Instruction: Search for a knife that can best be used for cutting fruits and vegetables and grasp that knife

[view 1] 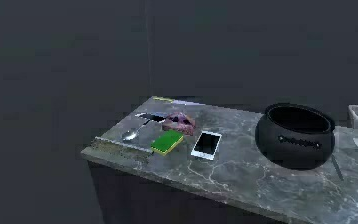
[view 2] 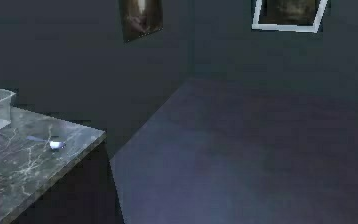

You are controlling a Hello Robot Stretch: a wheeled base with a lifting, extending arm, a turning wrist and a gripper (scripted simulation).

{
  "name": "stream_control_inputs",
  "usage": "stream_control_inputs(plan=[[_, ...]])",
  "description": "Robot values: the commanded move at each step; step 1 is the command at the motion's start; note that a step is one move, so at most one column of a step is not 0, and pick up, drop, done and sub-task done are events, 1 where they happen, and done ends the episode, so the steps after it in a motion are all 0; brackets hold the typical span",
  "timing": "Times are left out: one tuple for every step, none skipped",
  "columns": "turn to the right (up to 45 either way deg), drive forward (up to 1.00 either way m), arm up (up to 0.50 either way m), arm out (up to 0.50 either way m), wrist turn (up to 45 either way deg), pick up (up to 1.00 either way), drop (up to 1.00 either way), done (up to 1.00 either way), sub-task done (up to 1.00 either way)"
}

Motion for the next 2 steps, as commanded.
stream_control_inputs(plan=[[0.0,0.25,0.0,0.0,0.0,0.0,0.0,0.0,0.0],[-45.0,0.0,0.0,0.0,0.0,0.0,0.0,0.0,0.0]])
